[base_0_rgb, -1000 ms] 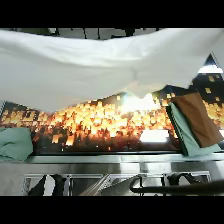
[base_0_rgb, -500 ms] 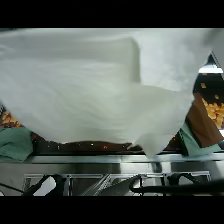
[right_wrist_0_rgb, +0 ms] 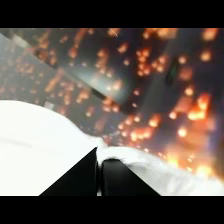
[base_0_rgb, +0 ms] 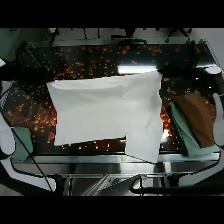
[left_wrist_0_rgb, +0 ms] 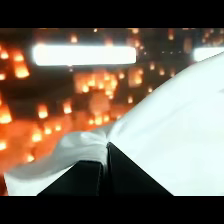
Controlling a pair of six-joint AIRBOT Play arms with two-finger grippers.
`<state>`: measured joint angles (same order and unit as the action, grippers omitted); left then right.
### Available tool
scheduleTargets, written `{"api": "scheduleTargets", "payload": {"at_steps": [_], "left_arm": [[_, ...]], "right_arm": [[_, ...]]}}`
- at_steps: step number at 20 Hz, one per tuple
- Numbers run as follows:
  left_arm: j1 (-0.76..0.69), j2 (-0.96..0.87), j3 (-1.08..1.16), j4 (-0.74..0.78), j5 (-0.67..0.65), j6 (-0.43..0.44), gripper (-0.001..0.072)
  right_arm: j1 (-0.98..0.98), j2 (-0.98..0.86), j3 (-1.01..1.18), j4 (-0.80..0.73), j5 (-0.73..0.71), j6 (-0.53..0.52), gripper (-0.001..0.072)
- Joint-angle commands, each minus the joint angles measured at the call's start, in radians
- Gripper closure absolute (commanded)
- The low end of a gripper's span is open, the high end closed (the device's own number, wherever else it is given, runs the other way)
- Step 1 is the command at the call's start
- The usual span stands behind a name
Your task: Fold the shirts.
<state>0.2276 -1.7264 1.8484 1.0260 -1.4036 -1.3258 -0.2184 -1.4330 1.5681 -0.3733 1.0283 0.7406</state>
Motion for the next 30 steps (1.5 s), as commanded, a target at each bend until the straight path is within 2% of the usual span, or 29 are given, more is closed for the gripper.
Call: {"api": "scheduleTargets", "payload": {"at_steps": [1, 3, 5, 9, 11, 19, 21, 22, 23, 24, 25, 27, 30], "left_arm": [[0.022, -0.150, 0.001, 0.027, 0.031, -0.018, 0.0696], [0.035, -0.183, 0.001, 0.026, 0.034, -0.017, 0.0696], [0.035, -0.205, 0.001, 0.027, 0.031, -0.005, 0.0696], [0.034, -0.217, 0.000, 0.051, 0.033, 0.002, 0.0696], [0.034, -0.217, -0.003, 0.106, 0.037, 0.002, 0.0696], [0.031, -0.217, -0.139, 0.106, 0.209, 0.002, 0.0695], [0.031, -0.217, -0.143, 0.105, 0.208, 0.001, 0.0688], [0.031, -0.216, -0.134, 0.098, 0.194, 0.000, 0.0687], [0.031, -0.216, -0.118, 0.096, 0.174, -0.008, 0.0500], [0.031, -0.216, -0.090, 0.097, 0.136, -0.019, 0.0060], [0.031, -0.216, -0.060, 0.097, 0.093, -0.046, 0.0009], [0.043, -0.216, 0.024, 0.100, -0.037, -0.073, 0.0046], [0.093, -0.194, 0.073, 0.100, -0.231, -0.116, 0.0047]], "right_arm": [[0.010, -0.117, -0.004, -0.005, -0.110, 0.014, 0.0694], [0.005, -0.114, -0.004, -0.008, -0.117, 0.007, 0.0694], [0.002, -0.106, -0.004, -0.063, -0.063, 0.009, 0.0695], [0.021, -0.094, -0.022, -0.349, 0.009, 0.143, 0.0695], [0.035, -0.094, -0.058, -0.416, 0.006, 0.163, 0.0695], [0.073, -0.097, -0.114, -0.414, -0.081, 0.158, 0.0694], [0.078, -0.096, -0.114, -0.408, -0.080, 0.158, 0.0693], [0.079, -0.096, -0.114, -0.391, -0.080, 0.158, 0.0666], [0.079, -0.093, -0.114, -0.359, -0.080, 0.158, 0.0538], [0.078, -0.083, -0.112, -0.328, -0.077, 0.158, 0.0445], [0.077, -0.063, -0.111, -0.322, -0.071, 0.158, 0.0424], [0.058, 0.011, -0.111, -0.323, -0.026, 0.159, 0.0405], [-0.027, 0.162, -0.112, -0.333, 0.068, 0.222, 0.0406]]}}
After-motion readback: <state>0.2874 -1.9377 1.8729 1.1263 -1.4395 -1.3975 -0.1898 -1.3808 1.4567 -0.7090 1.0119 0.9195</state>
